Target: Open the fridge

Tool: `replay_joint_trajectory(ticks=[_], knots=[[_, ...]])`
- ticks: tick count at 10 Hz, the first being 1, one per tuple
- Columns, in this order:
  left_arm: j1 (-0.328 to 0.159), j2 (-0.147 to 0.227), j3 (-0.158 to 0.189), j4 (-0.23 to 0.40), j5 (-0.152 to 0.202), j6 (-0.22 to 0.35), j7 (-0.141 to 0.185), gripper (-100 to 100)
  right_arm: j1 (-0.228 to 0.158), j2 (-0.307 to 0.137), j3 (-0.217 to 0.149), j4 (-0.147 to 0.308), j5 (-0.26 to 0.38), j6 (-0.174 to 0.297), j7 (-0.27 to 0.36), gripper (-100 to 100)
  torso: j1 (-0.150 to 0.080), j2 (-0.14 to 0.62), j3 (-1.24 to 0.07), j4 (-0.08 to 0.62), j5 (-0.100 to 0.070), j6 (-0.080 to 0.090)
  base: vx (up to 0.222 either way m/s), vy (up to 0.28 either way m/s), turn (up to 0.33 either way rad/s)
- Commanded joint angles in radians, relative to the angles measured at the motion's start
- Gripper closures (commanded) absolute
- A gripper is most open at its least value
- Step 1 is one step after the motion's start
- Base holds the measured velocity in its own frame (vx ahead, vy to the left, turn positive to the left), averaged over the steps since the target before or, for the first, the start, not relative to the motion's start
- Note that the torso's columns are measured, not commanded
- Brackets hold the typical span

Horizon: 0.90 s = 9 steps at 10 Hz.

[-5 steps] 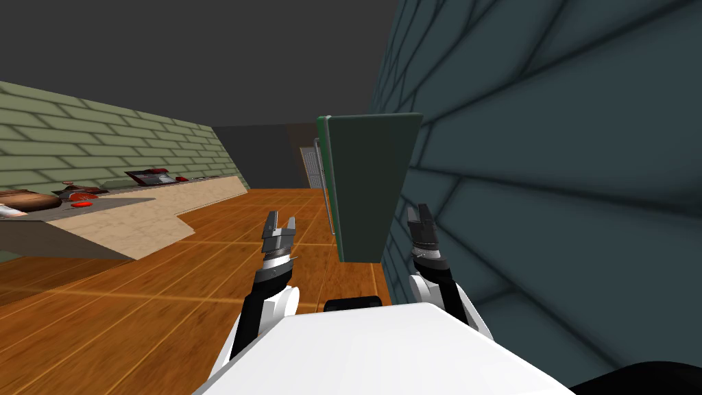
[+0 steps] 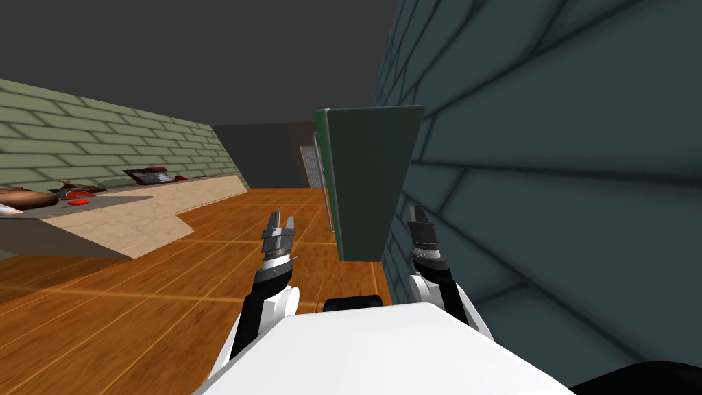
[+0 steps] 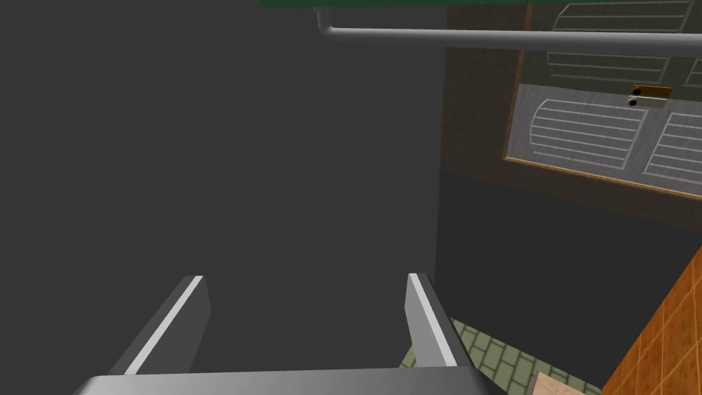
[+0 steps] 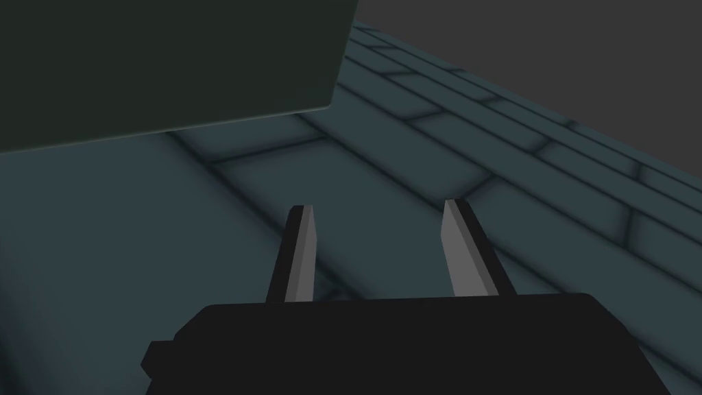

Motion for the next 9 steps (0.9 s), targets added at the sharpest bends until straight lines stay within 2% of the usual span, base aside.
replay_joint_trajectory(ticks=[1, 4, 5, 6, 9], knots=[[0.0, 0.0, 0.0, 0.0, 0.0, 0.0, 0.0, 0, 0.0, 0.0, 0.0, 0.0, 0.0, 0.0, 0.0, 0, 0.0, 0.074, -0.147, 0.074, 0.0, 0.0, 0.0, 0.0, 0.0], [0.0, 0.0, 0.0, 0.0, 0.0, 0.0, 0.0, 0, 0.0, 0.0, 0.0, 0.0, 0.0, 0.0, 0.0, 0, 0.0, 0.296, -0.59, 0.295, 0.0, 0.0, 0.0, 0.0, 0.0], [0.0, 0.0, 0.0, 0.0, 0.0, 0.0, 0.0, 0, 0.005, -0.049, -0.016, 0.013, 0.008, 0.006, 0.012, -100, 0.0, 0.369, -0.738, 0.369, 0.0, 0.0, 0.022, 0.059, -0.003], [0.0, 0.0, 0.0, 0.0, 0.0, 0.0, 0.0, 0, 0.008, -0.075, -0.027, 0.021, 0.014, 0.01, 0.02, -100, 0.003, 0.402, -0.807, 0.402, 0.001, 0.0, 0.03, 0.113, -0.012], [0.0, 0.0, 0.0, 0.0, 0.0, 0.0, 0.0, 0, 0.02, -0.166, -0.07, 0.053, 0.036, 0.025, 0.053, -100, 0.001, 0.414, -0.832, 0.415, 0.0, 0.0, 0.052, 0.129, -0.01]])
